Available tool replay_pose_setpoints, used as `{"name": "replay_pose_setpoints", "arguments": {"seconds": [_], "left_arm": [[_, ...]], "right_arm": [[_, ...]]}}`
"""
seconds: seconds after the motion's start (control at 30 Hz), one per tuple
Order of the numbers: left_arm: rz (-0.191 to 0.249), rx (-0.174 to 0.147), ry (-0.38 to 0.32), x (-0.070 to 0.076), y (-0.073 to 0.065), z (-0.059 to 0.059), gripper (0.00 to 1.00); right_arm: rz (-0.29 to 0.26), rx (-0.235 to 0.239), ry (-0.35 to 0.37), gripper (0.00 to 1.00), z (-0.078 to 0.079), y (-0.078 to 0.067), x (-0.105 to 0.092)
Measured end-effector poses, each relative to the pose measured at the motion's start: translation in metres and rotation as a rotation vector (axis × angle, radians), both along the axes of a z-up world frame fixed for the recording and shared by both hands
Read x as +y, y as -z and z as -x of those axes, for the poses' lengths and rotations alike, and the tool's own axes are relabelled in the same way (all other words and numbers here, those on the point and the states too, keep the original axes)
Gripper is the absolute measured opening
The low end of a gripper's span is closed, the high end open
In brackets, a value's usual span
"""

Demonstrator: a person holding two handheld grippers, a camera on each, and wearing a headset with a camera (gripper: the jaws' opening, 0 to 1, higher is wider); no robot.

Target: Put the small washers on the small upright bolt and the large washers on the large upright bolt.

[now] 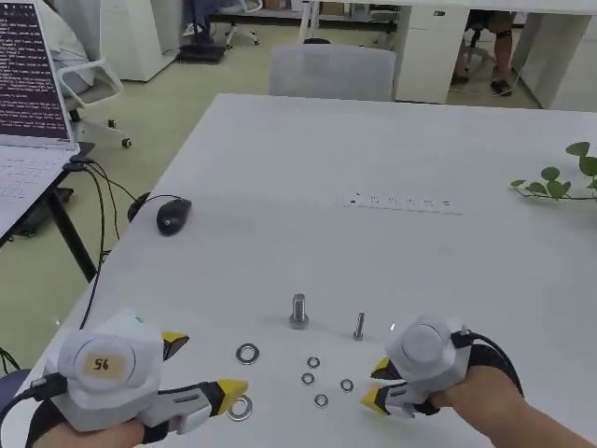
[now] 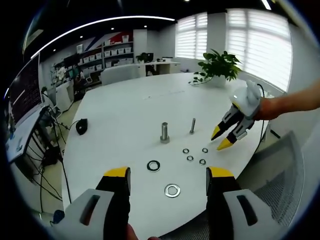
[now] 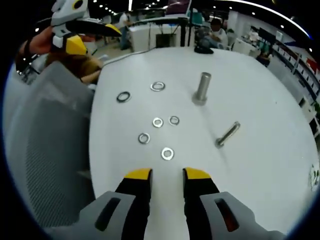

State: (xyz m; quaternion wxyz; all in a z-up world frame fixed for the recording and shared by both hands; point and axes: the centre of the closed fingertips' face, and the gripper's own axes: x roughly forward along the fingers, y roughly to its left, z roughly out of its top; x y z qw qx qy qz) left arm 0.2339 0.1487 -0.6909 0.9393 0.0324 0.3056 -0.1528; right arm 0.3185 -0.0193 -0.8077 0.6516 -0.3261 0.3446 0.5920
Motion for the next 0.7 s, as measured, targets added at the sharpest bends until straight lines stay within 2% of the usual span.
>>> {"name": "replay_pose_setpoints", "arguments": {"seconds": [0.2,0.47,0.53,0.57,0.6,0.7], "left_arm": [[0.000,0.000,-0.014,0.003,0.000,0.001,0.61],[0.002,-0.004,-0.035,0.011,-0.002,0.001,0.60],[0.003,-0.004,-0.035,0.011,-0.002,0.001,0.60],[0.003,-0.004,-0.035,0.011,-0.002,0.001,0.60],[0.004,-0.005,-0.036,0.011,-0.002,0.001,0.60],[0.007,-0.003,-0.033,0.010,0.001,0.001,0.60]], "right_arm": [[0.041,0.014,-0.068,0.24,-0.003,0.008,0.015],[0.109,0.027,-0.142,0.20,-0.004,0.015,0.023],[0.146,0.028,-0.170,0.19,-0.003,0.018,0.020],[0.132,0.016,-0.190,0.19,-0.003,0.018,0.024],[0.142,0.019,-0.181,0.19,-0.003,0.019,0.024],[0.190,0.011,-0.252,0.18,-0.003,0.018,0.022]]}}
